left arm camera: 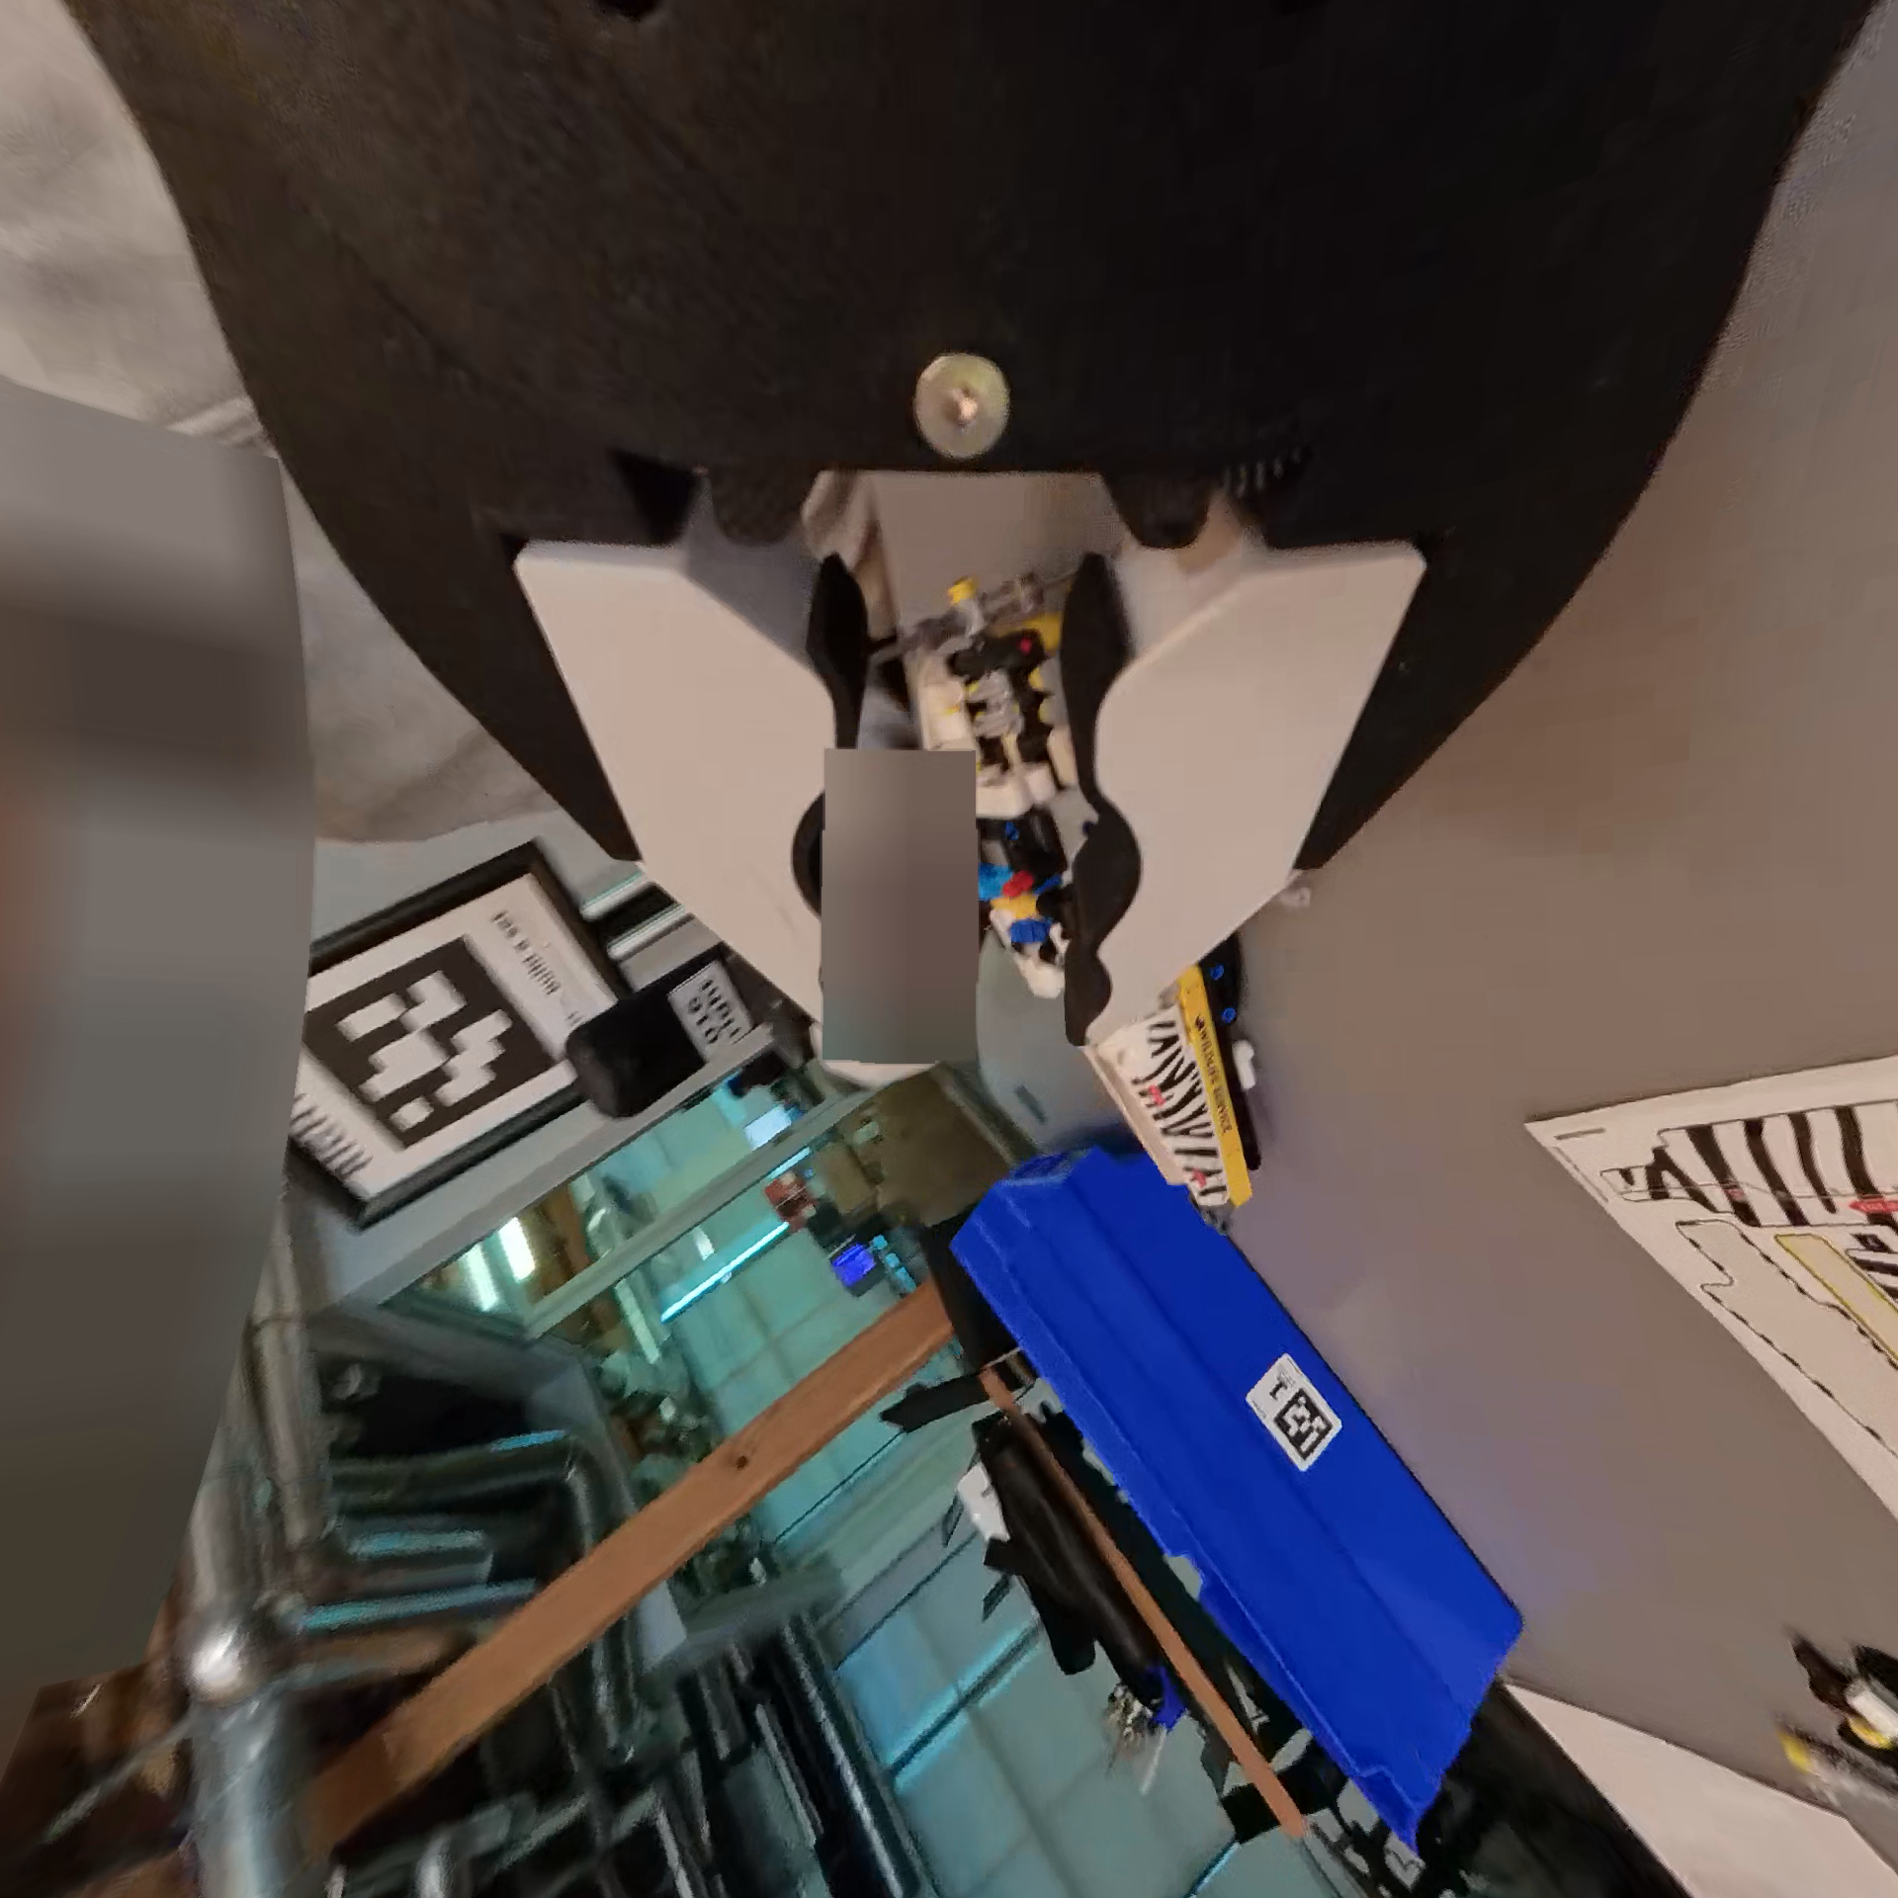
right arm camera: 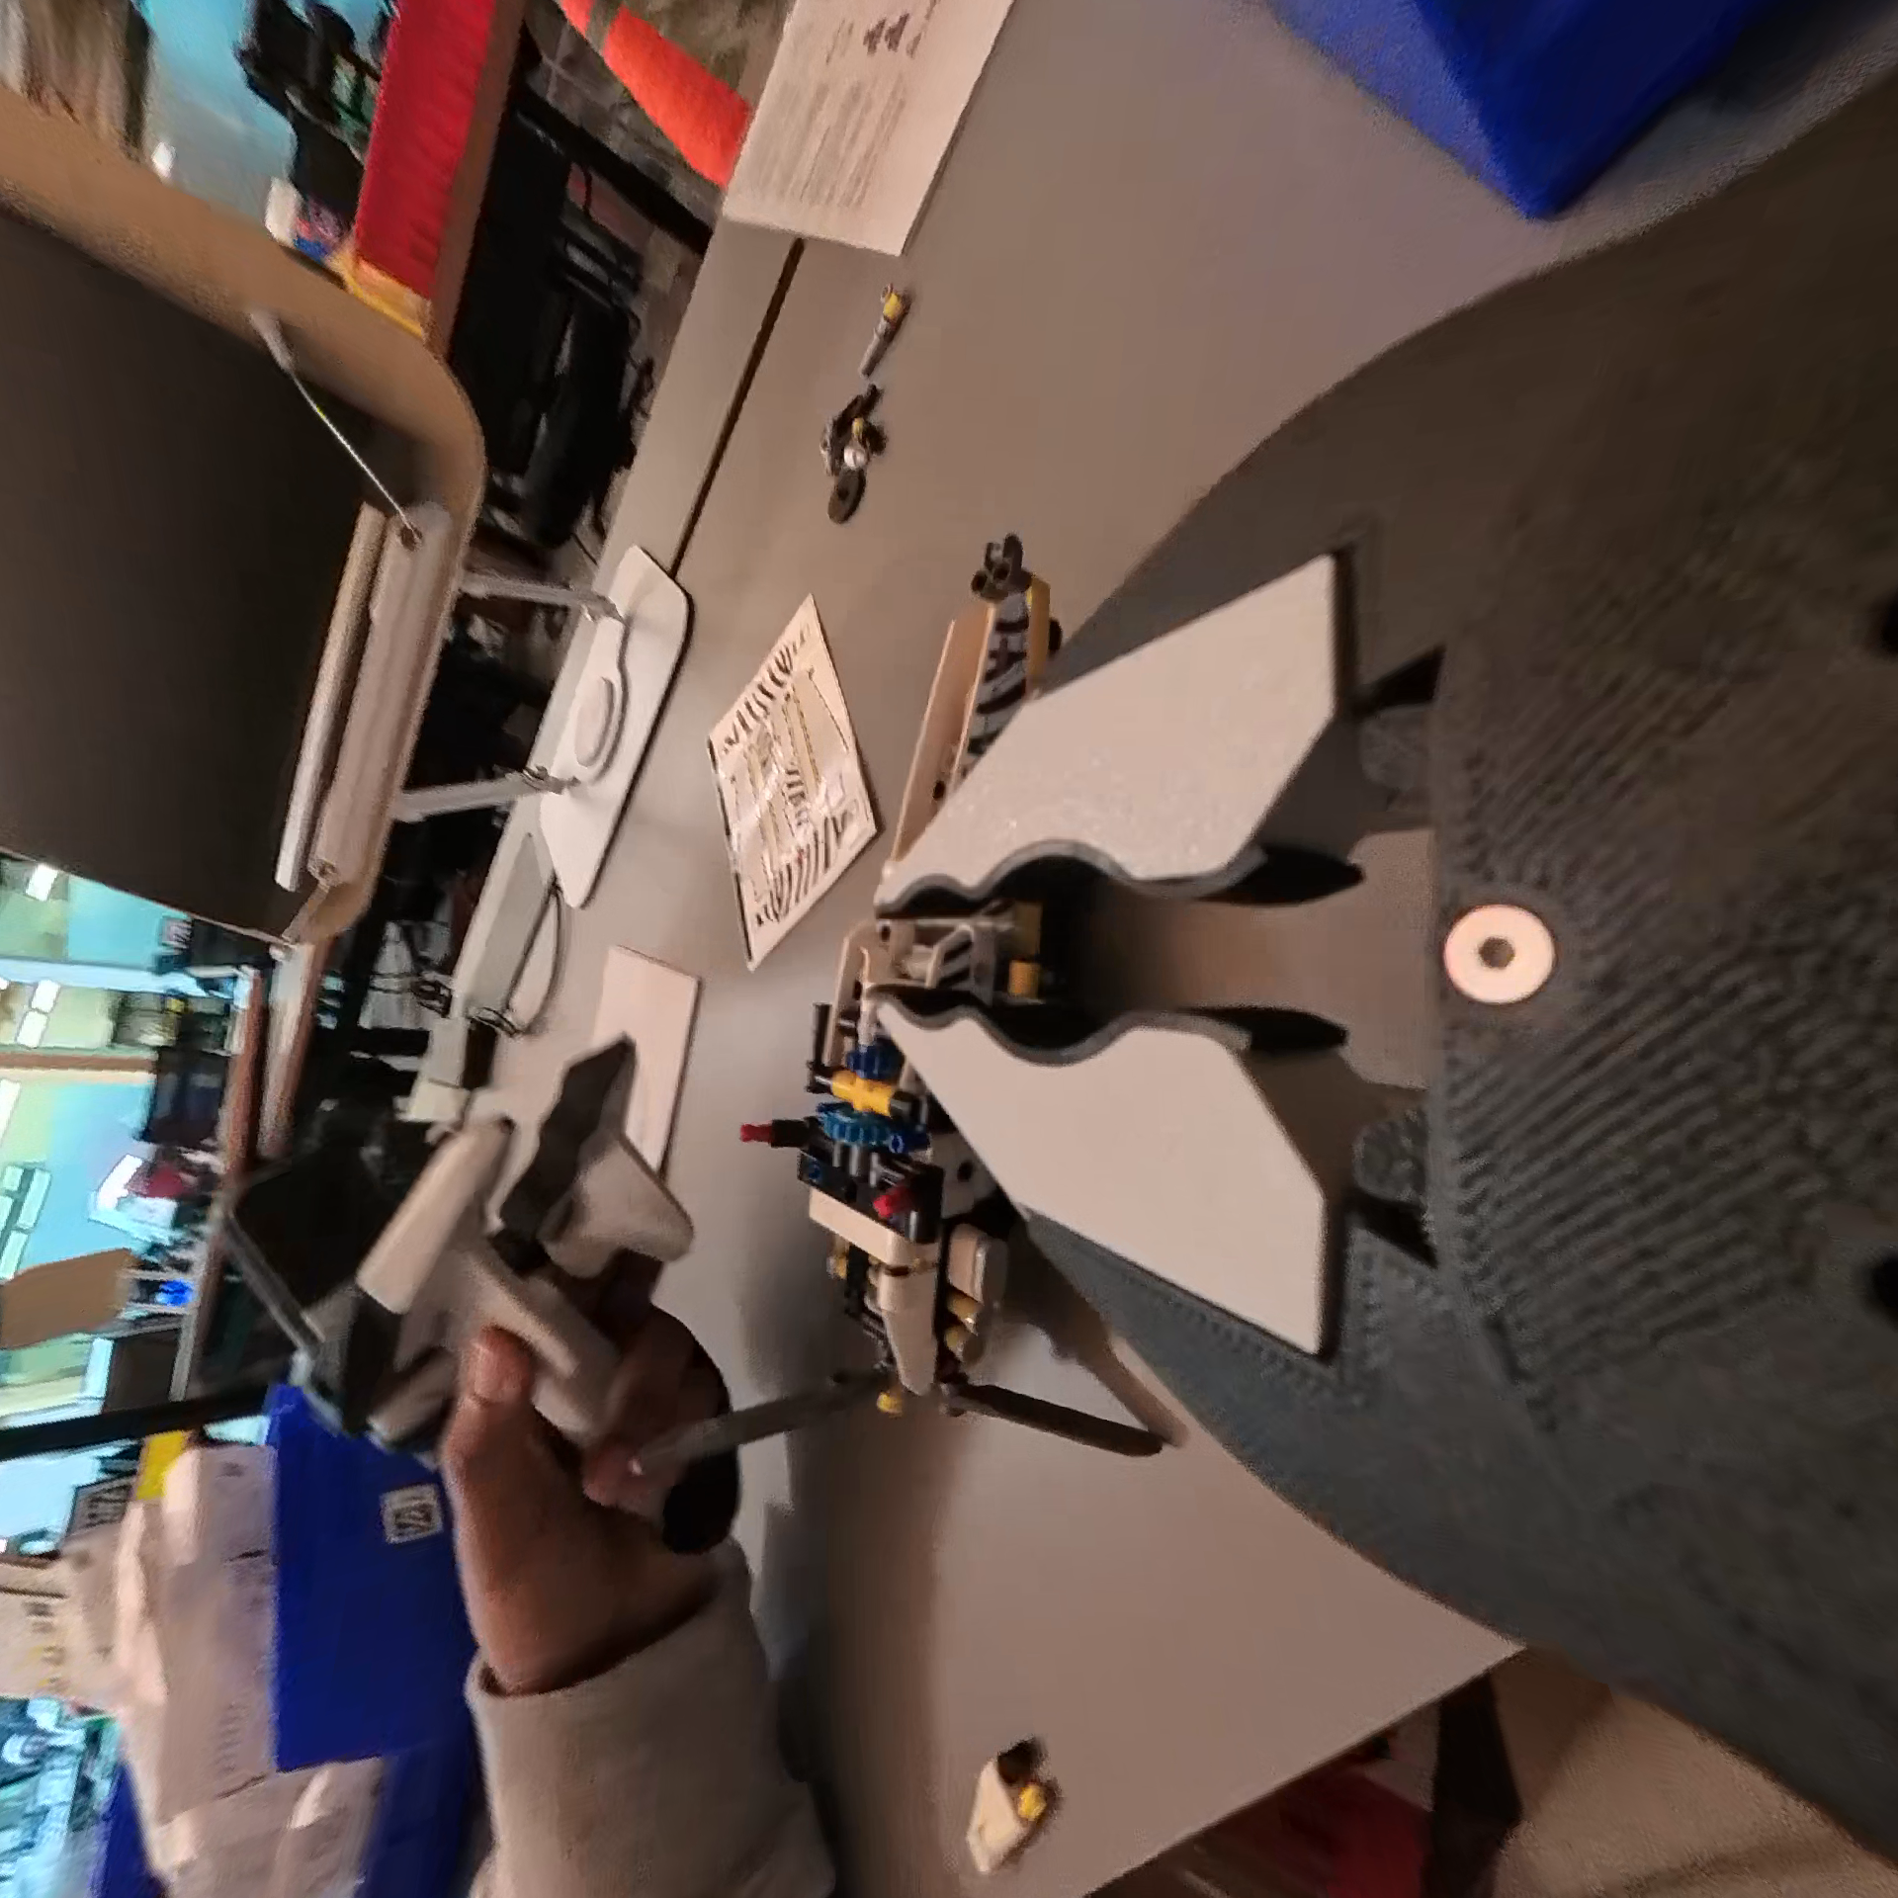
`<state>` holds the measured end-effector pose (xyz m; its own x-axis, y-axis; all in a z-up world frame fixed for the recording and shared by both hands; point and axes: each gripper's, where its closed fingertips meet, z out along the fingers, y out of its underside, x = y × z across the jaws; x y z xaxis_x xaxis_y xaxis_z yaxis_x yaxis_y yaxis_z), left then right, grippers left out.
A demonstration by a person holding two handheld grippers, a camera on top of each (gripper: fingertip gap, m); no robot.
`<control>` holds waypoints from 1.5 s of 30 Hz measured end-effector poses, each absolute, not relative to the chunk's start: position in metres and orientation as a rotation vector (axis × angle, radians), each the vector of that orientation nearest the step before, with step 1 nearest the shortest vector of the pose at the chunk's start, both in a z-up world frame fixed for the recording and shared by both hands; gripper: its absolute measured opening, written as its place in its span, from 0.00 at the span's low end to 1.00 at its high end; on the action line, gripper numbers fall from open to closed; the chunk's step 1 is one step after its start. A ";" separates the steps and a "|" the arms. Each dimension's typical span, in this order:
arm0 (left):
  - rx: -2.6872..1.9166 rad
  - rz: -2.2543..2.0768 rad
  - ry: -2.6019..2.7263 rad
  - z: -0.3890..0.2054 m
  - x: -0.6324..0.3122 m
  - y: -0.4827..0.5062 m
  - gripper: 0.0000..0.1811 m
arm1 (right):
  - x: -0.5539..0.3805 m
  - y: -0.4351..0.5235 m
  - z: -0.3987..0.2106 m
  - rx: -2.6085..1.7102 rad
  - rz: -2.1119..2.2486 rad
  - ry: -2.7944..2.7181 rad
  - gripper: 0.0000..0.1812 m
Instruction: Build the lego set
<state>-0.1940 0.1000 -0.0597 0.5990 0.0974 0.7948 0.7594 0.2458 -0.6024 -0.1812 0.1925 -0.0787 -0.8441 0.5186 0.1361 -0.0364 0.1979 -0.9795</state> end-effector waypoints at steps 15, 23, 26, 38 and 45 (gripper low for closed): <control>-1.699 -0.268 -0.688 -0.100 -0.154 0.127 0.24 | -0.134 0.146 -0.088 -0.492 1.438 -2.007 0.29; -1.693 -0.321 -0.701 -0.103 -0.153 0.129 0.28 | -0.139 0.153 -0.096 -0.689 1.614 -2.110 0.29; -1.742 -0.326 -0.688 -0.110 -0.149 0.132 0.29 | -0.138 0.150 -0.102 -0.645 1.527 -2.125 0.29; -1.869 -0.279 -0.666 -0.127 -0.143 0.135 0.27 | -0.135 0.147 -0.105 -0.593 1.439 -2.146 0.31; -1.886 -0.269 -0.639 -0.127 -0.140 0.136 0.26 | -0.121 0.147 -0.124 -0.562 1.401 -2.165 0.38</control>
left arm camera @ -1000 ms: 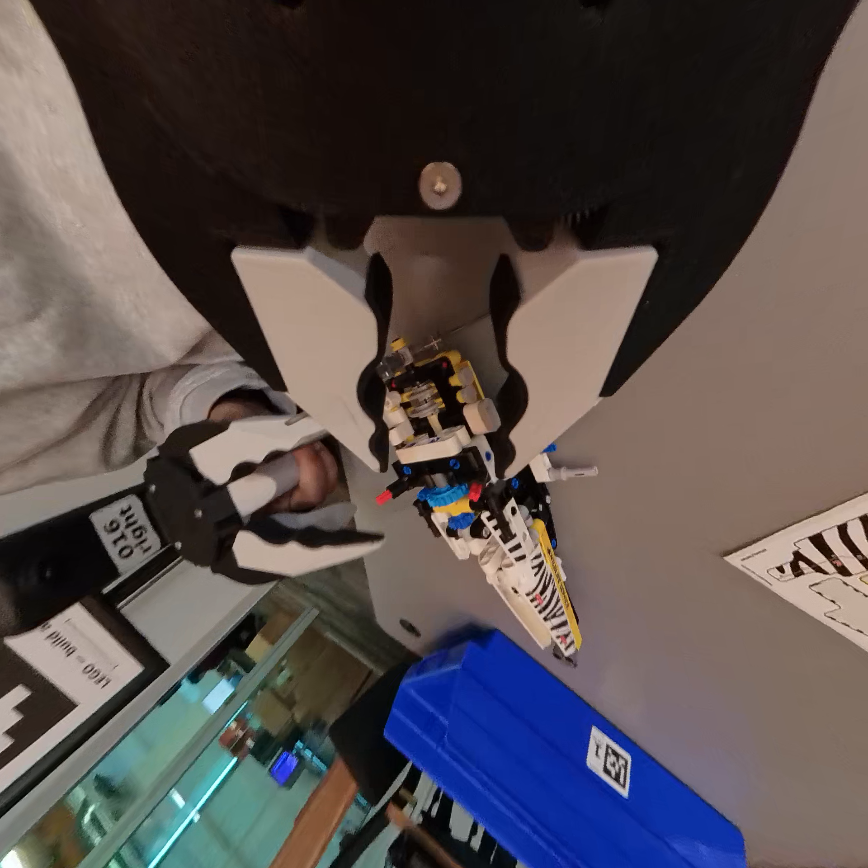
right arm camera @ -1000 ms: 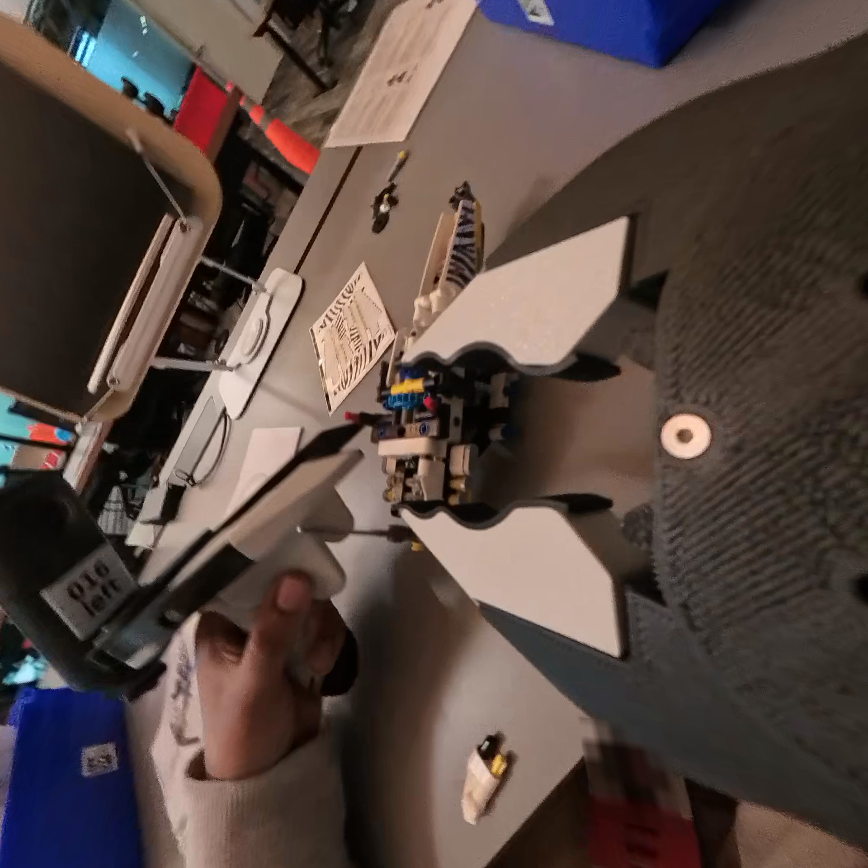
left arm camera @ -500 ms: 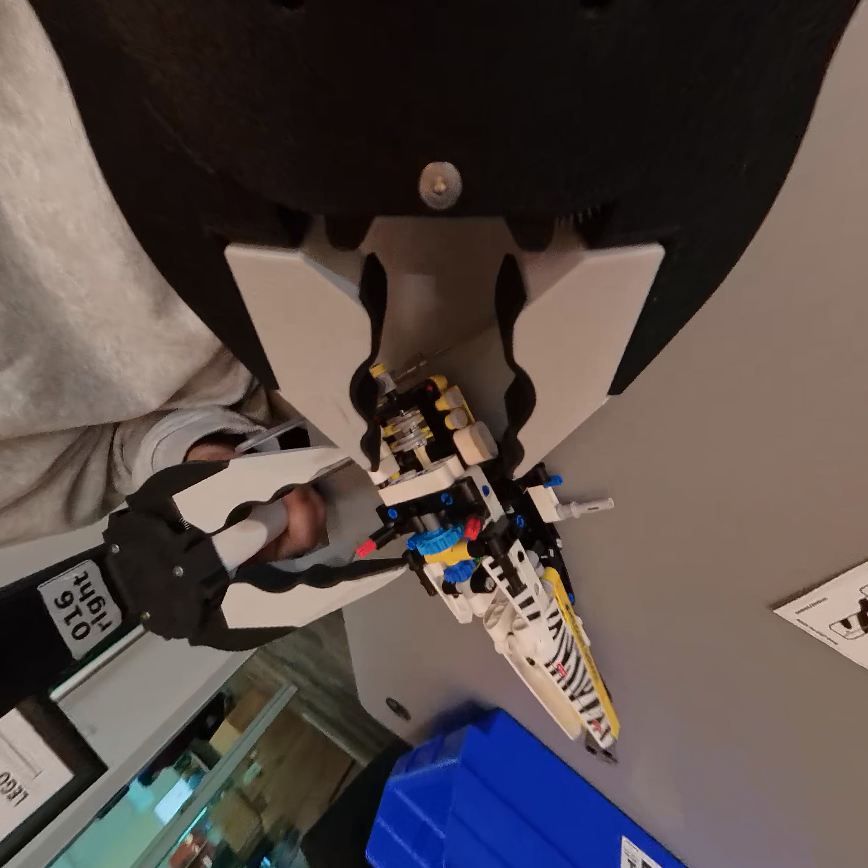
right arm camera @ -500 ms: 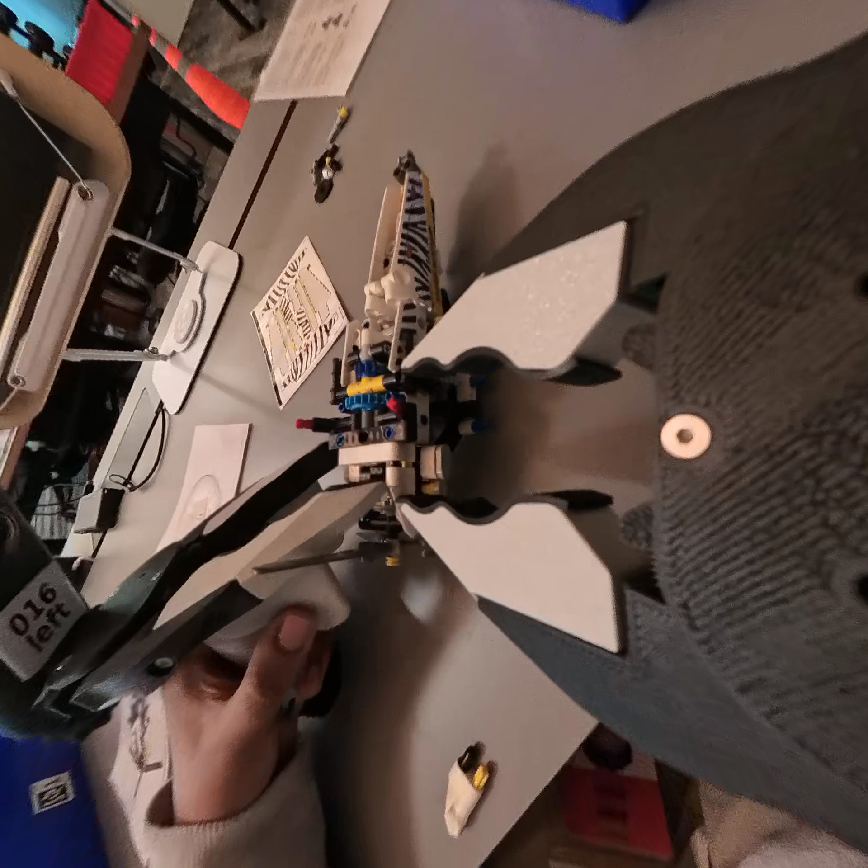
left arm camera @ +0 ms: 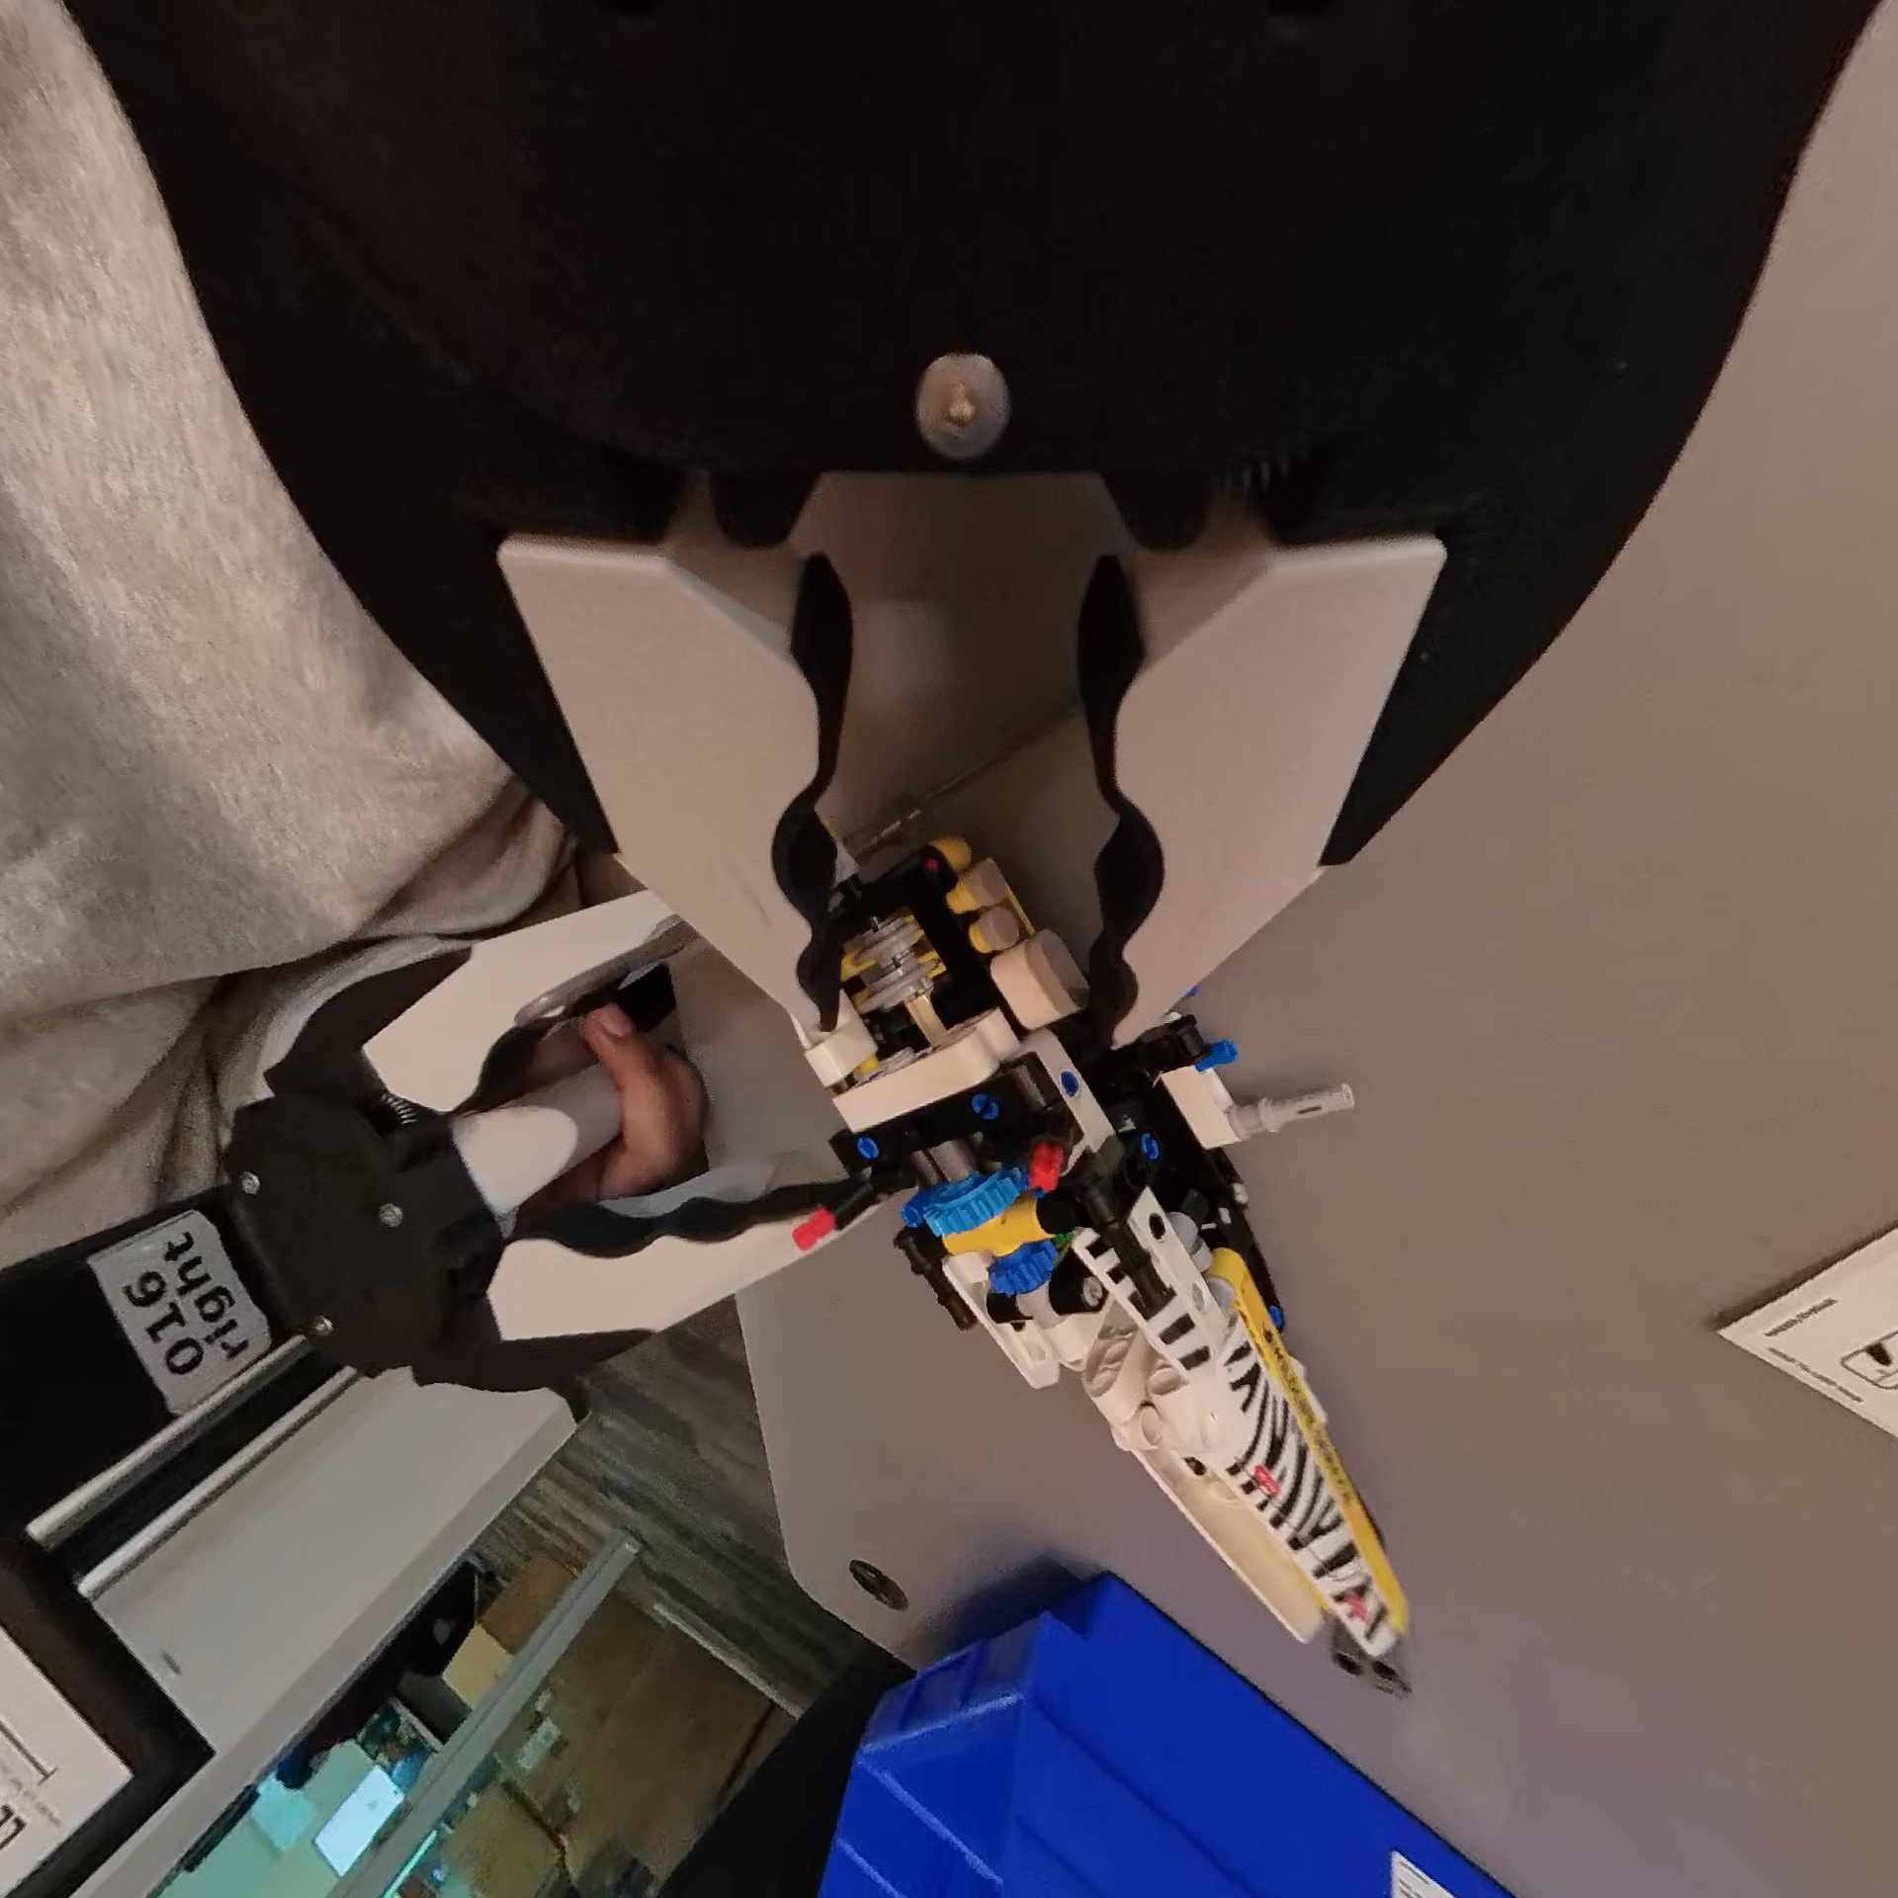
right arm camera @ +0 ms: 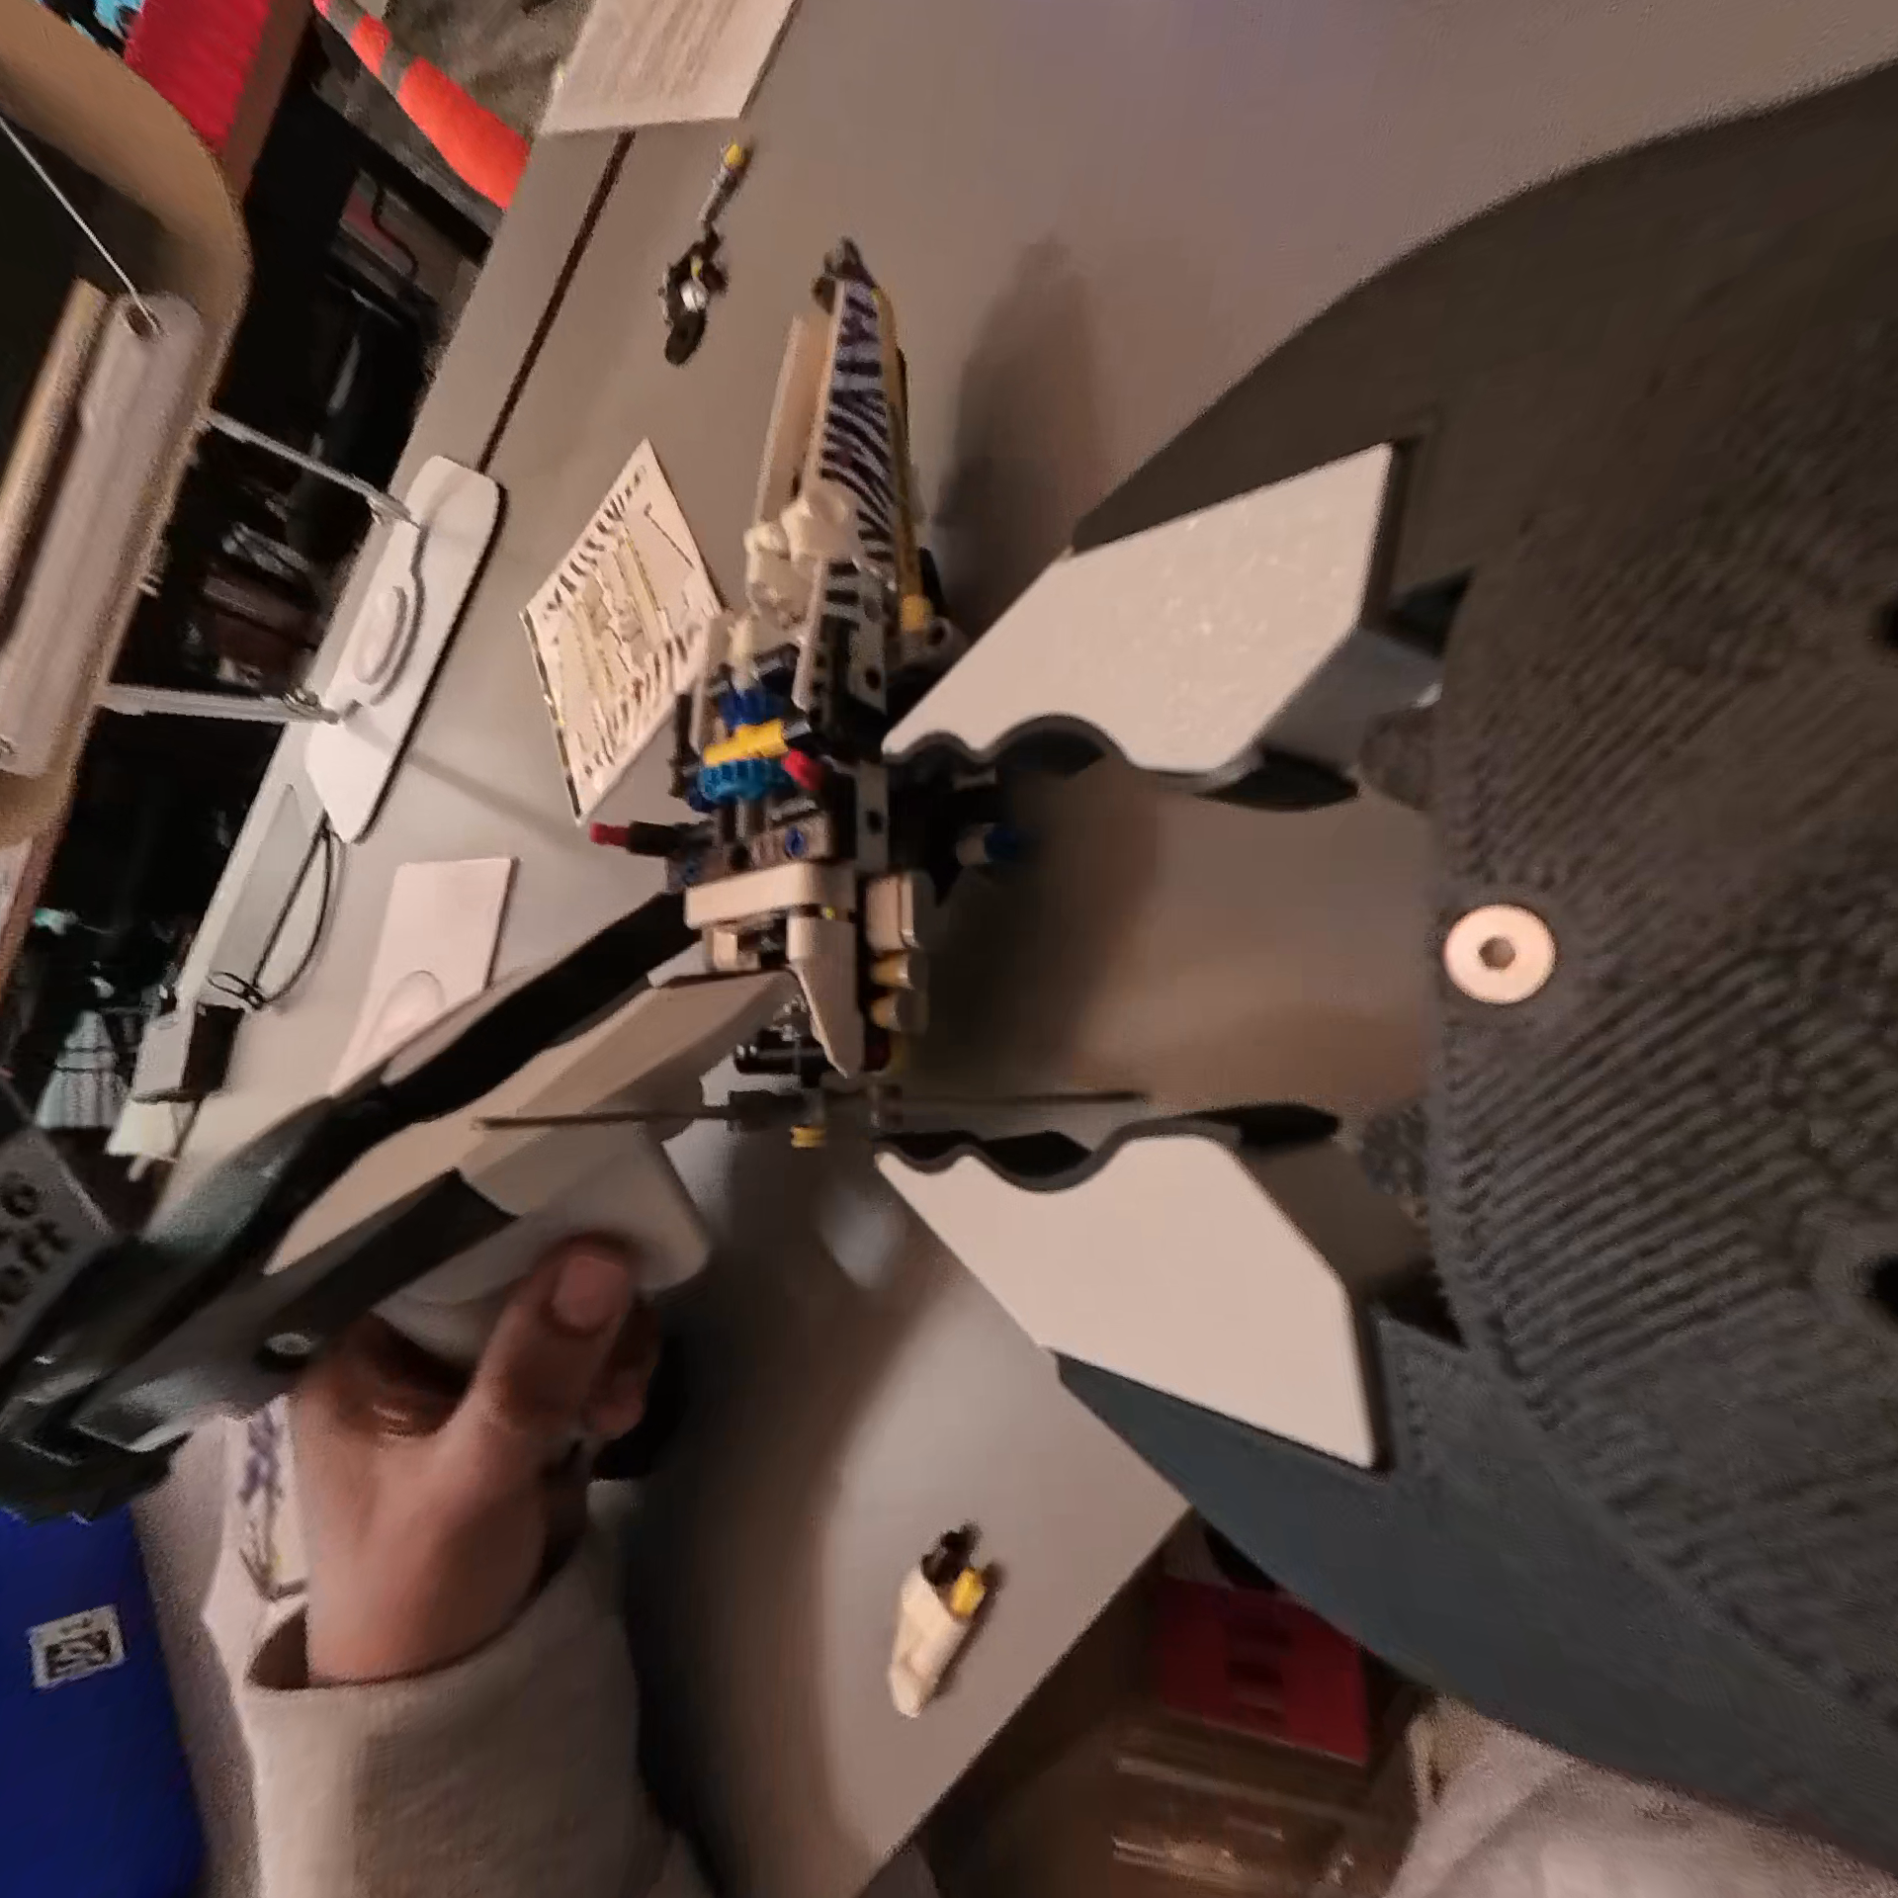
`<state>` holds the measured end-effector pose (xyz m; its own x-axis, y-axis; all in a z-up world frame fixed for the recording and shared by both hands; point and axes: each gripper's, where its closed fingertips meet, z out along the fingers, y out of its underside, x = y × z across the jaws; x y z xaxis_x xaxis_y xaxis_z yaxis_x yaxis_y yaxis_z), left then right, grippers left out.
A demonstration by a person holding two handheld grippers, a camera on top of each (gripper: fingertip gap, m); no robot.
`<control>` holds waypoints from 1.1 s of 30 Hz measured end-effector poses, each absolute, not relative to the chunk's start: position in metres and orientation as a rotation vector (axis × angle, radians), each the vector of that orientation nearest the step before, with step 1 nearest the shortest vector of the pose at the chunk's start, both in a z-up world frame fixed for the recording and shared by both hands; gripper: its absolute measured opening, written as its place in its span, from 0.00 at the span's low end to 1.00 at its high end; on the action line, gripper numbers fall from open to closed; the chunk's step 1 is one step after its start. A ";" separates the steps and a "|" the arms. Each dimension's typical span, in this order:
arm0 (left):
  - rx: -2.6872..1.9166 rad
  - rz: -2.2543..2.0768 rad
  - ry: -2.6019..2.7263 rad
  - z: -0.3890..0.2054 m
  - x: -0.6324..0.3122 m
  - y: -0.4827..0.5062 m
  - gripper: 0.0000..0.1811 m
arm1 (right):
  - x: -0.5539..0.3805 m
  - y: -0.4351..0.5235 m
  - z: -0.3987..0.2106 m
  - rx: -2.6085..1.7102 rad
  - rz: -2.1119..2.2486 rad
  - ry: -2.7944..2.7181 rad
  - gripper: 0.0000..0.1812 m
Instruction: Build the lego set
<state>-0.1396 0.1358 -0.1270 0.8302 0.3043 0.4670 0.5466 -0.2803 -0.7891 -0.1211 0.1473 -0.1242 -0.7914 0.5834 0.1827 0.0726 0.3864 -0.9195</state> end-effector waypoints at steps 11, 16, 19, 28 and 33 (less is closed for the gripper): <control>-1.874 -0.192 -0.589 -0.118 -0.139 0.138 0.31 | -0.117 0.157 -0.131 -0.557 1.510 -2.313 0.29; -1.819 -0.071 -0.423 -0.078 -0.140 0.144 0.37 | -0.113 0.159 -0.136 -0.529 1.510 -2.391 0.31; -2.014 -0.037 -0.282 -0.083 -0.133 0.157 0.37 | -0.112 0.159 -0.136 -0.523 1.528 -2.409 0.31; -2.345 0.041 -0.024 -0.112 -0.132 0.173 0.30 | -0.111 0.159 -0.135 -0.515 1.566 -2.428 0.31; -2.388 0.106 0.018 -0.115 -0.138 0.176 0.32 | -0.111 0.159 -0.134 -0.531 1.593 -2.434 0.30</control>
<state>-0.1381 0.1763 -0.1149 0.9965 0.0170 -0.0819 -0.0436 -0.7310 -0.6810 -0.1111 0.1593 -0.1340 -0.9192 0.3917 -0.0407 0.1939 0.3604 -0.9124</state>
